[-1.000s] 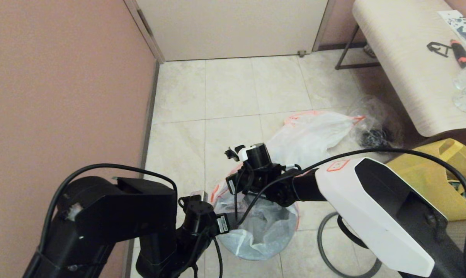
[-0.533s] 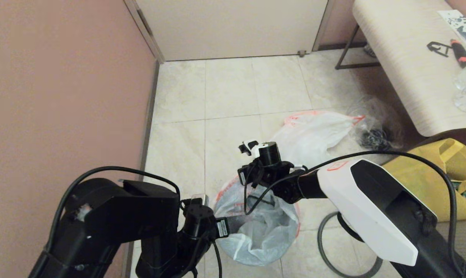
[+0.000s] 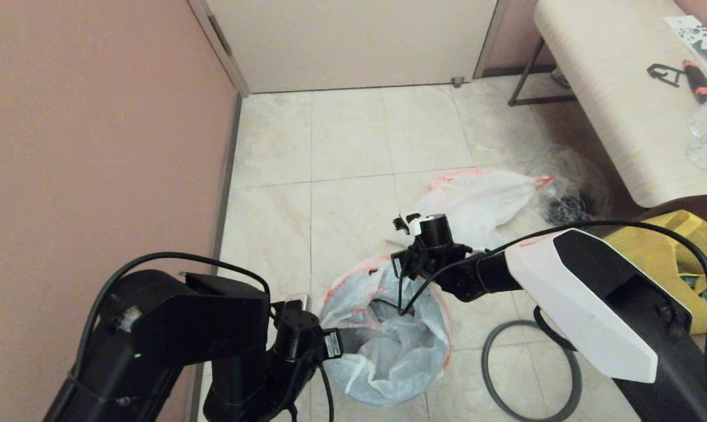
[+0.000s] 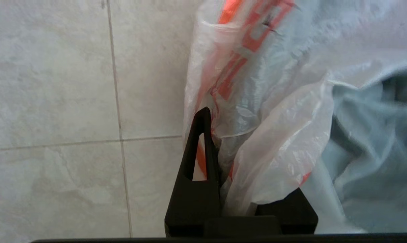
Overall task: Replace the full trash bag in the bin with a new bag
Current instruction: Put the new garbage bag on the trash can
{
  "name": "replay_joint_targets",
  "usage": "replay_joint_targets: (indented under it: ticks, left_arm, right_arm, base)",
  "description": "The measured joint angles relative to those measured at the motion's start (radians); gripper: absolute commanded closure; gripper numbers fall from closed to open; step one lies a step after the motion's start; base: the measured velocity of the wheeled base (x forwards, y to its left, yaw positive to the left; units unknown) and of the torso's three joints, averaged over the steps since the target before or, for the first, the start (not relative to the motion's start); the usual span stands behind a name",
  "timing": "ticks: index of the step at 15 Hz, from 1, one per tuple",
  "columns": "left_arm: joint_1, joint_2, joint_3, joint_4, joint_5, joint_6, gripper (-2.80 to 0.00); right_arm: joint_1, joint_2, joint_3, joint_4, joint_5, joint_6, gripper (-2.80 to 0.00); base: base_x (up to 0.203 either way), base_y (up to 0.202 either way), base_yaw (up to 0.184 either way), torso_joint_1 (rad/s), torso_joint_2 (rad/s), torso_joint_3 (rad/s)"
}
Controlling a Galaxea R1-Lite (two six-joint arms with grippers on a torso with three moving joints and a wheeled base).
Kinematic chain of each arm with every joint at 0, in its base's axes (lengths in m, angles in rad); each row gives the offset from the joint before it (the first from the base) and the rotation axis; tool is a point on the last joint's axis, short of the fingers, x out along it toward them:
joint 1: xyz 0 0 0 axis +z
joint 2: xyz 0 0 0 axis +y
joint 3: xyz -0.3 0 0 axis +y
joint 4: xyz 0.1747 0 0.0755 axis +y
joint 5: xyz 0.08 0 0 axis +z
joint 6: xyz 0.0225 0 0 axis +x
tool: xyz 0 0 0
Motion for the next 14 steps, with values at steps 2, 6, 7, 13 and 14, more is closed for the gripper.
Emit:
replay_joint_targets:
  ticks: [2, 6, 7, 13, 14]
  left_arm:
    - [0.012, 0.000, -0.017, -0.001, 0.030, 0.003, 0.00]
    - [0.018, -0.015, -0.031, 0.002, 0.082, 0.052, 0.00]
    - [0.016, -0.022, -0.032, 0.005, 0.099, 0.069, 0.00]
    - [0.004, -0.019, -0.039, 0.023, 0.117, 0.117, 0.00]
    - [0.004, -0.017, -0.039, 0.023, 0.117, 0.118, -2.80]
  right_arm:
    - [-0.017, -0.053, 0.122, -0.032, -0.014, 0.006, 0.00]
    - [-0.038, -0.288, 0.376, -0.102, -0.021, 0.022, 0.00]
    - [-0.043, -0.364, 0.435, -0.104, -0.021, 0.028, 0.00]
    - [-0.009, -0.718, 0.675, 0.115, -0.021, 0.045, 0.00]
    - [0.015, -0.741, 0.692, 0.129, -0.026, 0.044, 0.00]
  base:
    - [0.000, 0.000, 0.000, 0.000, 0.00, 0.000]
    - [0.000, 0.000, 0.000, 0.000, 0.00, 0.000]
    - [0.000, 0.000, 0.000, 0.000, 0.00, 0.000]
    - [0.000, 0.000, 0.000, 0.000, 0.00, 0.000]
    - [0.000, 0.000, 0.000, 0.000, 0.00, 0.000]
